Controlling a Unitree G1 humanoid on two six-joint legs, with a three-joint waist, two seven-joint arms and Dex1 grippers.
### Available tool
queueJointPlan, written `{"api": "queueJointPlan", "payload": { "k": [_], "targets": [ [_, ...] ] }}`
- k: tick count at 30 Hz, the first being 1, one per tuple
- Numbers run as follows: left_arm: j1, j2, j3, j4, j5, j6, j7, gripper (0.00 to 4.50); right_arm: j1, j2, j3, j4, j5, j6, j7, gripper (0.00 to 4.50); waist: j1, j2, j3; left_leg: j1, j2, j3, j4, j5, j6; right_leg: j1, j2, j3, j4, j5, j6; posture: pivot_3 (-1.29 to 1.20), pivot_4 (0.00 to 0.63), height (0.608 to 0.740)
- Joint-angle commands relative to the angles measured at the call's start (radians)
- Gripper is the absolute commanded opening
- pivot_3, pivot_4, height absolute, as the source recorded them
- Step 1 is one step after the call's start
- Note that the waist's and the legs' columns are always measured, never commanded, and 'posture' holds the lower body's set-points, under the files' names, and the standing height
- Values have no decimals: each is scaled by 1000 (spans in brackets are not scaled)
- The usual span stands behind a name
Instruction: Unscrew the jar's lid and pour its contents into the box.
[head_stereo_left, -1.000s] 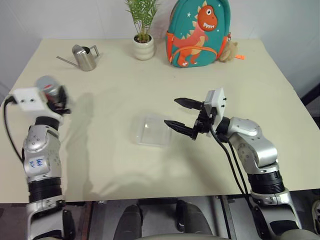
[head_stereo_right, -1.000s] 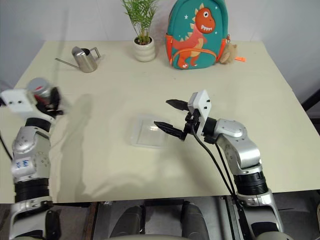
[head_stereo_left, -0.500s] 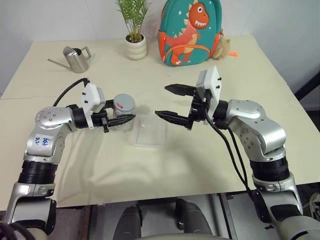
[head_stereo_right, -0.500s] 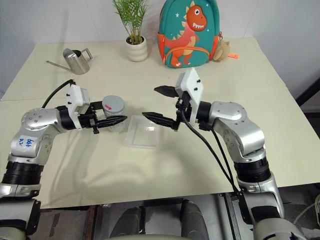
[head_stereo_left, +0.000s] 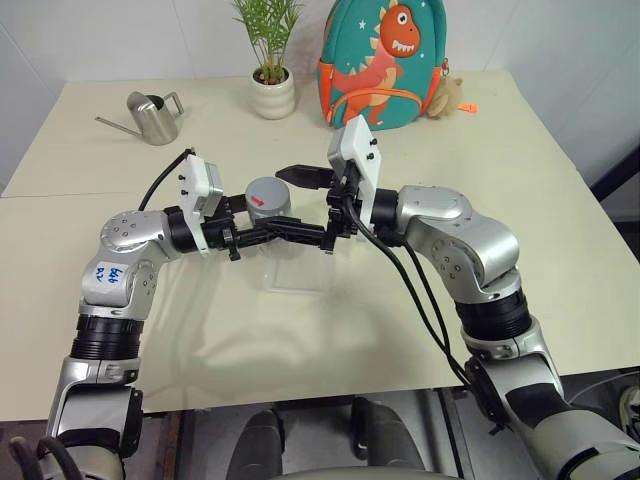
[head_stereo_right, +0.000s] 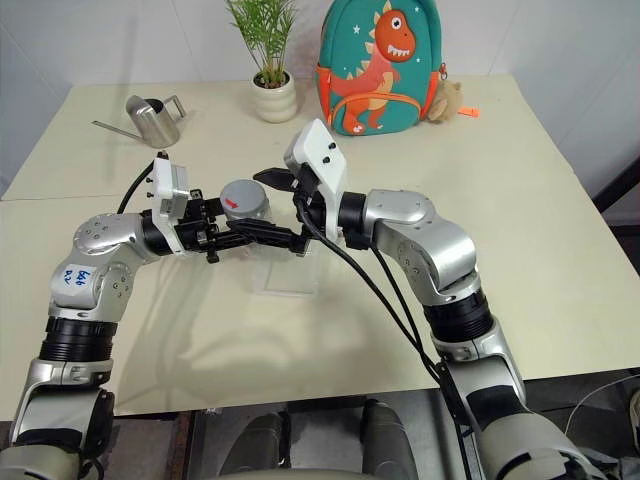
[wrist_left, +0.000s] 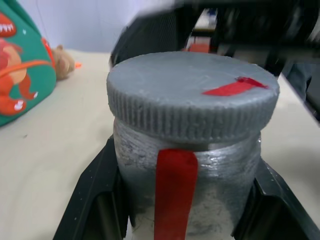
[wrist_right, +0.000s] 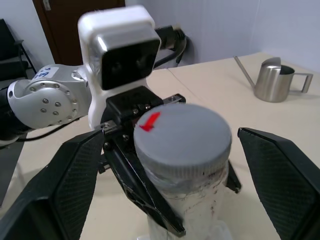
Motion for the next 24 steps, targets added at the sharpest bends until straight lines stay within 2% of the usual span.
{"api": "queueJointPlan", "payload": {
  "k": [1, 13, 16, 20, 24],
  "targets": [
    [-2, -9, 21, -60, -34, 10, -8, 2003, -36, 17, -6, -1, -7, -30, -1, 4500, 0, 0, 0, 0, 0, 0, 0, 0, 0, 0, 0, 0, 0, 0, 0, 0, 150, 740],
    [-5, -20, 17, -51, -7, 7, -15, 2003, -45, 35, -21, 11, -7, -40, 3, 4500, -1, 0, 0, 0, 0, 0, 0, 0, 0, 0, 0, 0, 0, 0, 0, 0, 150, 740],
    [-1, -22, 16, -52, -2, 3, -15, 2003, -40, 42, -24, 5, -3, -41, 2, 3952, -1, 0, 0, 0, 0, 0, 0, 0, 0, 0, 0, 0, 0, 0, 0, 0, 150, 740],
    [1, -23, 16, -50, 0, 3, -14, 2003, -37, 49, -27, -6, 8, -37, 8, 2684, -1, 0, 0, 0, 0, 0, 0, 0, 0, 0, 0, 0, 0, 0, 0, 0, 150, 740],
    [4, -27, 13, -45, 4, -5, -15, 2003, -33, 57, -29, -17, 22, -42, 24, 2632, -1, 0, 0, 0, 0, 0, 0, 0, 0, 0, 0, 0, 0, 0, 0, 0, 150, 740]
  ]
}}
